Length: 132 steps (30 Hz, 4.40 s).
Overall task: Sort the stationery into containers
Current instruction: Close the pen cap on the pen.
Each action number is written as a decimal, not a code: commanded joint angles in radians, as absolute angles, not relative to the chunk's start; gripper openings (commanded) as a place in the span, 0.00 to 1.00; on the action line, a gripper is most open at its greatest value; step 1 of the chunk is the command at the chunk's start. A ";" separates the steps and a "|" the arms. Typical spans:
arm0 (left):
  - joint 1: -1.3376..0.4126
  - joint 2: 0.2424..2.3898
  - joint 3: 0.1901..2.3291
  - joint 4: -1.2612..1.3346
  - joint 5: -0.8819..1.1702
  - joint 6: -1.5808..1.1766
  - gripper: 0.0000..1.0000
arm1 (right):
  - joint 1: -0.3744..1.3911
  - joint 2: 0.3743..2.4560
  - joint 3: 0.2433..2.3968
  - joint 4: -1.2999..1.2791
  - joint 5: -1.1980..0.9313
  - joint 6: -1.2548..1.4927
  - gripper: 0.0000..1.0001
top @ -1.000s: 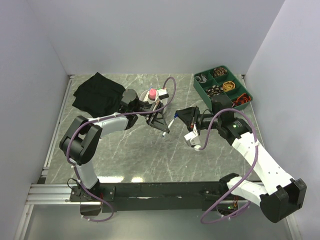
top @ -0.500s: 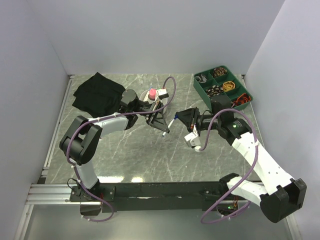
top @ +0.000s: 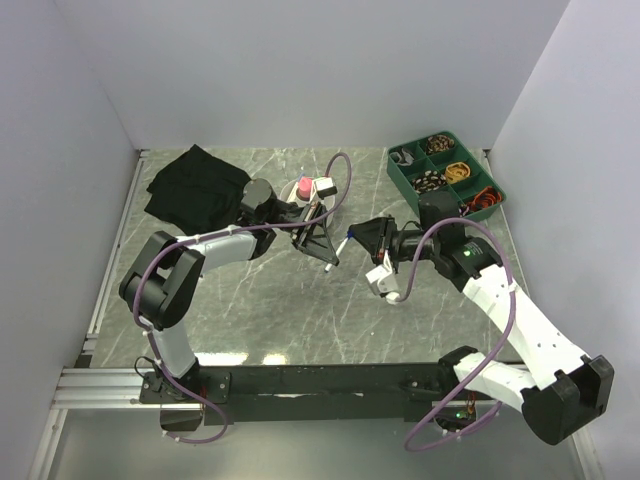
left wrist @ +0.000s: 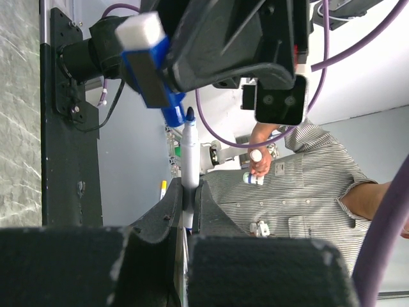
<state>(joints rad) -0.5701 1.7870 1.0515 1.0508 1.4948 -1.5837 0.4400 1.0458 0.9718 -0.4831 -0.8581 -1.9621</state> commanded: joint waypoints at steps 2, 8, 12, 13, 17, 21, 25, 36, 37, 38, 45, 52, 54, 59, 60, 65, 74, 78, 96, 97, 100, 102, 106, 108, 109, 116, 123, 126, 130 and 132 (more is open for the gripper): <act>-0.560 1.773 1.060 1.089 1.698 -1.582 0.01 | 0.437 1.054 1.043 -0.410 -0.859 -1.924 0.00; -0.560 1.775 1.066 1.088 1.698 -1.582 0.01 | 0.436 1.046 1.039 -0.432 -0.865 -1.939 0.00; -0.560 1.773 1.069 1.088 1.697 -1.582 0.01 | 0.434 1.039 1.034 -0.445 -0.853 -1.944 0.00; -0.560 1.772 1.069 1.088 1.698 -1.582 0.01 | 0.434 1.035 1.031 -0.445 -0.851 -1.945 0.00; -0.560 1.772 1.072 1.088 1.698 -1.582 0.01 | 0.434 1.043 1.023 -0.427 -0.828 -1.931 0.00; -0.560 1.772 1.071 1.089 1.698 -1.582 0.01 | 0.434 1.049 1.025 -0.423 -0.824 -1.934 0.00; -0.558 1.770 1.069 1.092 1.698 -1.582 0.01 | 0.434 1.049 1.026 -0.429 -0.821 -1.939 0.00; -0.552 1.775 1.068 1.114 1.698 -1.595 0.01 | 0.434 1.054 1.040 -0.485 -0.827 -1.977 0.00; -0.551 1.778 1.068 1.117 1.698 -1.597 0.01 | 0.434 1.055 1.042 -0.488 -0.828 -1.979 0.00; -0.551 1.778 1.069 1.117 1.698 -1.597 0.01 | 0.434 1.057 1.043 -0.483 -0.831 -1.968 0.00; -0.551 1.793 1.075 1.124 1.697 -1.600 0.01 | 0.434 1.060 1.046 -0.463 -0.833 -1.954 0.00; -0.551 1.802 1.086 1.131 1.697 -1.601 0.01 | 0.440 1.068 1.054 -0.492 -0.842 -1.977 0.00; -0.551 1.809 1.092 1.132 1.697 -1.601 0.01 | 0.443 1.069 1.060 -0.509 -0.845 -1.993 0.00; -0.551 1.819 1.104 1.134 1.697 -1.603 0.01 | 0.457 1.075 1.068 -0.563 -0.850 -2.037 0.00; -0.551 1.821 1.106 1.134 1.697 -1.603 0.01 | 0.460 1.074 1.069 -0.571 -0.853 -2.042 0.00; -0.551 1.835 1.115 1.131 1.695 -1.608 0.01 | 0.476 1.074 1.062 -0.568 -0.859 -2.051 0.00; -0.551 1.876 1.198 0.995 1.695 -1.557 0.01 | 0.495 1.072 1.040 -0.644 -0.779 -2.241 0.00; -0.551 1.887 1.273 0.846 1.692 -1.488 0.01 | 0.508 1.055 1.023 -0.681 -0.738 -2.333 0.00; -0.549 2.000 1.554 0.446 1.660 -1.282 0.01 | 0.571 1.111 1.164 -0.957 -0.837 -2.461 0.00; -0.551 2.011 1.565 0.425 1.654 -1.272 0.01 | 0.584 1.114 1.170 -0.959 -0.847 -2.451 0.00; -0.554 2.028 1.589 0.455 1.640 -1.296 0.01 | 0.641 1.103 1.157 -0.919 -0.867 -2.399 0.00; -0.552 2.034 1.586 0.483 1.623 -1.310 0.01 | 0.672 1.085 1.131 -0.867 -0.883 -2.367 0.00; -0.543 2.045 1.578 0.526 1.600 -1.338 0.01 | 0.684 1.084 1.112 -0.834 -0.919 -2.362 0.00; -0.538 2.058 1.591 0.545 1.594 -1.344 0.01 | 0.684 1.091 1.115 -0.851 -0.928 -2.378 0.00; -0.532 2.060 1.595 0.554 1.588 -1.347 0.01 | 0.684 1.094 1.117 -0.856 -0.936 -2.384 0.00; -0.480 2.114 1.729 0.518 1.566 -1.307 0.01 | 0.699 1.146 1.196 -1.018 -0.966 -2.479 0.00; -0.515 2.034 1.637 0.563 1.580 -1.328 0.01 | 0.713 1.080 1.082 -0.795 -0.927 -2.402 0.00; -0.520 1.964 1.565 0.572 1.603 -1.333 0.01 | 0.713 1.003 0.950 -0.559 -0.856 -2.294 0.00; -0.520 1.887 1.474 0.592 1.623 -1.342 0.01 | 0.713 0.945 0.845 -0.301 -0.726 -2.096 0.34; -0.522 1.846 1.450 0.594 1.628 -1.341 0.01 | 0.713 0.927 0.812 -0.181 -0.669 -2.051 0.43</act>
<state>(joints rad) -0.5117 1.9800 1.4807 0.5194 1.5154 -1.3304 0.7219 0.9733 0.8539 -0.4946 -0.6792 -1.9884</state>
